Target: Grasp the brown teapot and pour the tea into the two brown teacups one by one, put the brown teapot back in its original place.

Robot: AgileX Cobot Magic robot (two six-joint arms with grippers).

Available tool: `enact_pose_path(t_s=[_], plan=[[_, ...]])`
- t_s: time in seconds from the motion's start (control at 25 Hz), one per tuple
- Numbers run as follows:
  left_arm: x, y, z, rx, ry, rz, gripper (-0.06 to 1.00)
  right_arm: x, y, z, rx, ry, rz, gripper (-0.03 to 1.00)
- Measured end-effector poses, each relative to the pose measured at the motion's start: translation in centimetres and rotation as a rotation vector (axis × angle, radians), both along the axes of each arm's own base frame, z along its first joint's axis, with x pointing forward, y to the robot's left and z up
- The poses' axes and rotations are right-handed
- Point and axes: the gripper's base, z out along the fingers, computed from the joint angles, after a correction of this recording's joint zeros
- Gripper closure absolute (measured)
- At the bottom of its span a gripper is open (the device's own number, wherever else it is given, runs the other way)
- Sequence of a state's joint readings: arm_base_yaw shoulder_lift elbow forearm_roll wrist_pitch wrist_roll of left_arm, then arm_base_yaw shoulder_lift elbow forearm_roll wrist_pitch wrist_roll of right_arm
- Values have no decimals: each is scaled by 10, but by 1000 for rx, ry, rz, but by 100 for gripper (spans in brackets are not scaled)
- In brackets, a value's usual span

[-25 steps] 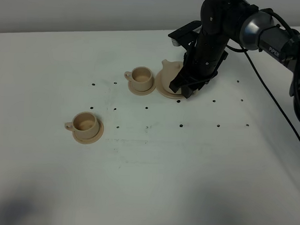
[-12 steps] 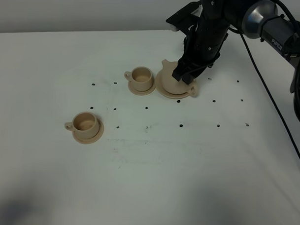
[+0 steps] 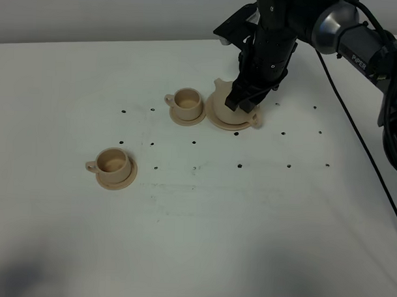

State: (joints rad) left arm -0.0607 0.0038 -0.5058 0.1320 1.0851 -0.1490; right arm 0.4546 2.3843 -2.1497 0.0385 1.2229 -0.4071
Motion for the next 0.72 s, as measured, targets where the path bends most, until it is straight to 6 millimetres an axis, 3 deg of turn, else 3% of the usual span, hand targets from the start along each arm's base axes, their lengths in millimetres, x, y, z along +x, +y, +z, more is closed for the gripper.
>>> enact_pose_path(t_s=[0.32, 0.72], plan=[[0, 0, 0, 0, 0, 0, 51, 1, 2, -16, -42, 17, -1, 56], [0, 0, 0, 0, 0, 0, 51, 1, 0, -17, -58, 18, 1, 65]])
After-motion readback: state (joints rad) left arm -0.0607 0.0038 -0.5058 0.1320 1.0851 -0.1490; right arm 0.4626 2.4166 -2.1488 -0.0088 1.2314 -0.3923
